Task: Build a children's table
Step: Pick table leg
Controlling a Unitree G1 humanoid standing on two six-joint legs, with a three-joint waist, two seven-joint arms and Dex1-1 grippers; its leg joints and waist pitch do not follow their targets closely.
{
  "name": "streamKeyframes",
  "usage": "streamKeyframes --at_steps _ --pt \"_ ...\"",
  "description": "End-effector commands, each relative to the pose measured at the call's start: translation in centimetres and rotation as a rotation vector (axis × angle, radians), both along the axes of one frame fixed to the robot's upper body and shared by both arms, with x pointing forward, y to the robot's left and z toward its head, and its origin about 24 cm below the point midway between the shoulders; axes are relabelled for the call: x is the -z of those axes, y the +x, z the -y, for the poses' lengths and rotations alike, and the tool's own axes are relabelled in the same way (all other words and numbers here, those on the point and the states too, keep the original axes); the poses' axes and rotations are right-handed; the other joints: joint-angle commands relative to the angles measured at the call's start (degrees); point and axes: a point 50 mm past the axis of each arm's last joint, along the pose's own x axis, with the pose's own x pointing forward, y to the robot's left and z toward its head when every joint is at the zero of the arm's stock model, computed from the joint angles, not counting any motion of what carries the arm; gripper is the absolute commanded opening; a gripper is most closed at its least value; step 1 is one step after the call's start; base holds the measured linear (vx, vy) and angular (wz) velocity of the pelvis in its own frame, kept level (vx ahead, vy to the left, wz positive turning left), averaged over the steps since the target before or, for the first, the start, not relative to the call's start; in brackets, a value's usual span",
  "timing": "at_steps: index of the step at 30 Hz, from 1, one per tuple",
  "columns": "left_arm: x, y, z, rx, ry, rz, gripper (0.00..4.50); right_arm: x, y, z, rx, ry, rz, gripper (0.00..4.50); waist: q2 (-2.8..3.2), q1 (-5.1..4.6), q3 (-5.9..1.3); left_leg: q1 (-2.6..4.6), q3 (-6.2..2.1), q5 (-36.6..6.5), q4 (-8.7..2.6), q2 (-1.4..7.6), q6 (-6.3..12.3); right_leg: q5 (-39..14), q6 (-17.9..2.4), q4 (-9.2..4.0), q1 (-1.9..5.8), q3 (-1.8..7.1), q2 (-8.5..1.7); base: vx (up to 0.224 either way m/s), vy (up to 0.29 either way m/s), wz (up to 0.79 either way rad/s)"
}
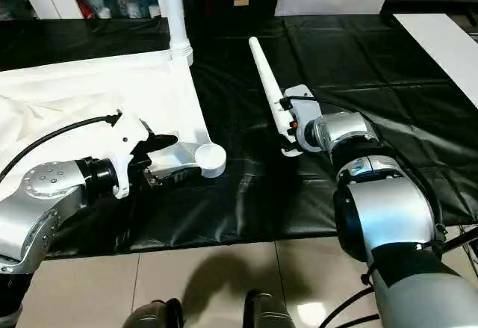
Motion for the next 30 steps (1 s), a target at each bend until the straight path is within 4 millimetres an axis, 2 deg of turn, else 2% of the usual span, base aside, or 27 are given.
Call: streamKeyframes --at_steps 1,6,9,12,19,21,23,24,25,26,27,29,30 --pt "0.2 -0.1 0.3 0.013 0.000 -0.007 4.50 0.9 -0.4 -0.1 0.008 0.021 -0.034 3.25 0.31 0.32 -4.31 1.39 -1.49 -14.66 -3.55 3.05 2.54 -21.82 -12.44 -3.56 3.27 2.71 -4.45 0.000 0.000 0.00" --pt "0.2 0.1 0.6 0.019 -0.001 -0.008 4.50 0.8 -0.4 -0.1 0.007 0.037 -0.034 2.90 0.38 0.28 -4.38 1.34 -1.45 -14.77 -3.52 3.03 2.52 -21.42 -12.66 -3.59 3.30 2.66 -4.36 0.000 0.000 0.00" --pt "0.2 0.1 0.6 0.020 -0.002 -0.008 4.50 0.8 -0.4 -0.1 0.013 0.047 -0.031 2.84 0.46 0.33 -4.50 1.38 -1.45 -14.45 -3.49 3.05 2.49 -20.68 -12.82 -3.52 3.37 2.67 -4.37 0.000 0.000 0.00" --pt "0.3 0.2 0.7 0.014 -0.001 -0.008 4.50 0.7 -0.2 0.3 0.090 0.065 0.007 2.83 0.42 0.39 -4.74 1.46 -1.42 -13.76 -3.41 3.04 2.51 -19.82 -13.15 -3.44 3.42 2.67 -4.39 0.000 0.000 0.00" --pt "0.2 0.4 0.8 0.005 -0.014 0.000 4.50 -0.1 0.2 -0.6 0.140 0.274 0.065 2.82 0.29 0.52 -5.04 1.23 -1.29 -12.28 -3.29 2.90 3.15 -18.49 -13.16 -3.31 3.65 2.59 -4.30 0.000 0.000 0.00" --pt "0.2 0.5 0.8 0.001 -0.024 0.003 4.50 -0.7 0.5 -1.0 0.175 0.368 0.136 2.81 0.34 0.57 -5.35 1.33 -1.28 -11.55 -3.16 2.92 3.35 -18.00 -13.08 -3.22 3.71 2.60 -4.41 0.000 0.000 0.00" --pt "0.1 0.7 0.9 -0.004 -0.030 0.005 4.50 -1.4 0.8 -1.3 0.195 0.476 0.232 2.81 0.32 0.64 -5.30 1.26 -1.21 -11.12 -3.24 2.91 3.65 -17.41 -12.93 -3.35 3.68 2.64 -4.38 0.000 0.000 0.00" --pt "0.1 0.8 0.9 -0.006 -0.033 0.005 4.50 -1.7 0.8 -1.4 0.200 0.531 0.290 2.81 0.52 0.72 -5.43 1.38 -1.17 -10.94 -3.24 2.94 3.95 -16.48 -12.69 -3.30 3.64 2.66 -4.39 0.000 0.000 0.00" --pt "0.2 0.8 1.0 -0.007 -0.034 0.005 4.50 -1.6 0.7 -1.5 0.200 0.540 0.302 2.81 0.71 0.80 -5.54 1.39 -1.26 -10.36 -3.22 2.87 4.05 -15.68 -12.82 -3.10 3.72 2.62 -4.28 0.000 0.000 0.00" --pt "0.2 0.8 1.0 -0.006 -0.035 0.005 4.50 -1.5 0.6 -1.5 0.206 0.545 0.304 2.80 0.64 0.84 -5.59 1.45 -1.26 -9.72 -3.30 2.94 4.33 -14.74 -13.26 -3.08 3.67 2.56 -4.16 0.000 0.000 0.00" --pt "0.2 0.8 1.1 -0.005 -0.036 0.004 4.50 -1.3 0.4 -1.6 0.238 0.589 0.299 2.80 0.92 0.96 -5.56 1.48 -1.27 -9.56 -3.31 2.84 4.29 -14.65 -13.53 -3.07 3.69 2.56 -4.14 0.000 0.000 0.00" --pt "0.2 0.9 1.1 -0.004 -0.037 0.003 4.50 -1.3 0.3 -1.7 0.243 0.613 0.299 2.79 0.97 1.06 -5.59 1.56 -1.21 -9.90 -3.29 2.79 4.14 -14.92 -13.40 -3.15 3.73 2.57 -4.11 0.000 0.000 0.00" --pt "0.2 0.9 1.2 -0.001 -0.046 0.004 4.50 -1.5 0.0 -2.0 0.277 0.700 0.324 2.79 0.89 1.22 -5.42 1.53 -1.16 -10.19 -3.42 2.74 4.03 -15.48 -12.94 -3.43 3.73 2.65 -4.10 0.000 0.000 0.00"
